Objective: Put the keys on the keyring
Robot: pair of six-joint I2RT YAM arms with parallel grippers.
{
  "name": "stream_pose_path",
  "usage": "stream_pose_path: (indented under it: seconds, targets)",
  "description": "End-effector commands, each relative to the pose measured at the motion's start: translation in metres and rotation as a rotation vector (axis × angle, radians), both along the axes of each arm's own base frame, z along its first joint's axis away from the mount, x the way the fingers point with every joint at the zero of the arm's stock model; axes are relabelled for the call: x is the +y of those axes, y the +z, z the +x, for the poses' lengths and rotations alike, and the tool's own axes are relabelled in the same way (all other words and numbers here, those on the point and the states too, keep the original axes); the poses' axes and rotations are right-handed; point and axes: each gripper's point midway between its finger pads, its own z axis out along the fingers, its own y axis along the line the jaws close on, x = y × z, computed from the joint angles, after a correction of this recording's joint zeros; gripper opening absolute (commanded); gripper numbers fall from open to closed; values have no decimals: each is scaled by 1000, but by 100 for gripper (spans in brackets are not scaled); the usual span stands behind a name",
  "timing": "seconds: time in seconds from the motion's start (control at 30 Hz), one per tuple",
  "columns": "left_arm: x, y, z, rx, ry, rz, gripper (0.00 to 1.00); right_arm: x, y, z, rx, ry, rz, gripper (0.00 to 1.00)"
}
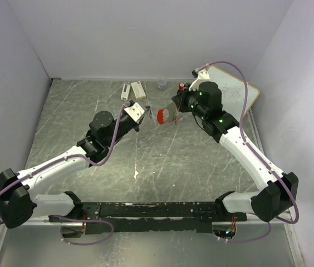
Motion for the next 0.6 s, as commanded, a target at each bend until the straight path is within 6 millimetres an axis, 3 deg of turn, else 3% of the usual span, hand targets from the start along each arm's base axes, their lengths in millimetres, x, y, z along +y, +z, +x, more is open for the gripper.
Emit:
stream_pose_path:
  seconds: [0.0,0.37,0.57]
  targets:
    - [-8,17,1,-19,-34,-29,7,-3,11,0,-8,-33,24,0]
    - [-12,16,1,-45,-54,-23,7,-1,10,-2,-26,-6,10,0]
    - [-14,10,1,-76,-71,4,7,1,21,-29,-258,151,-53,0]
